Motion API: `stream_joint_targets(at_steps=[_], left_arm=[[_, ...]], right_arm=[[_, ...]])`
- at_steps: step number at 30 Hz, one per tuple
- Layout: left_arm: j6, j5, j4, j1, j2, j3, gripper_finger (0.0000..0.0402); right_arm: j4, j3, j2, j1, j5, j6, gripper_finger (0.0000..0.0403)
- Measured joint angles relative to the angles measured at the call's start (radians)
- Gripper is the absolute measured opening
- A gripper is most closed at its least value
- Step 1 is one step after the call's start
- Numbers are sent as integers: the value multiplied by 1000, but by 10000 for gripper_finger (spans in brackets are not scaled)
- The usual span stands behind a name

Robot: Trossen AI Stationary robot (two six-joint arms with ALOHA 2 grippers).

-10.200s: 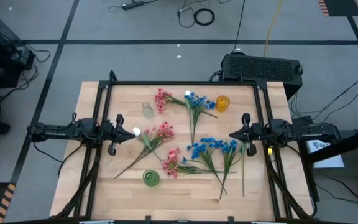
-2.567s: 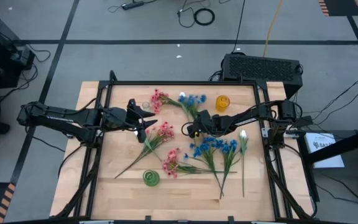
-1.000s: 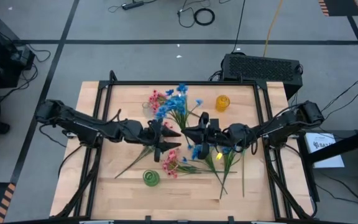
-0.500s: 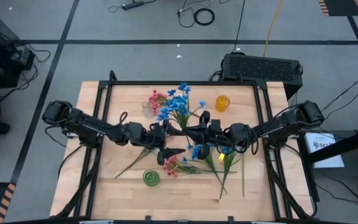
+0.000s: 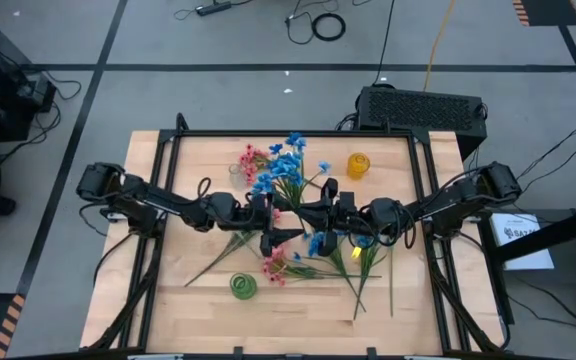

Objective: Sort flowers into vase by color
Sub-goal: Put the top left blue flowers into the yellow vase

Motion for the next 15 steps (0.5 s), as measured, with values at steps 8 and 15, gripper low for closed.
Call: stream_joint_targets(at_steps=[8, 15], left_arm=[[-9, 44, 7, 18, 8, 7, 291], [-10, 106, 6, 20, 3, 7, 211]], right_arm=[[-2, 0, 0, 0, 0, -8, 11], [-2, 0, 0, 0, 0, -8, 11]])
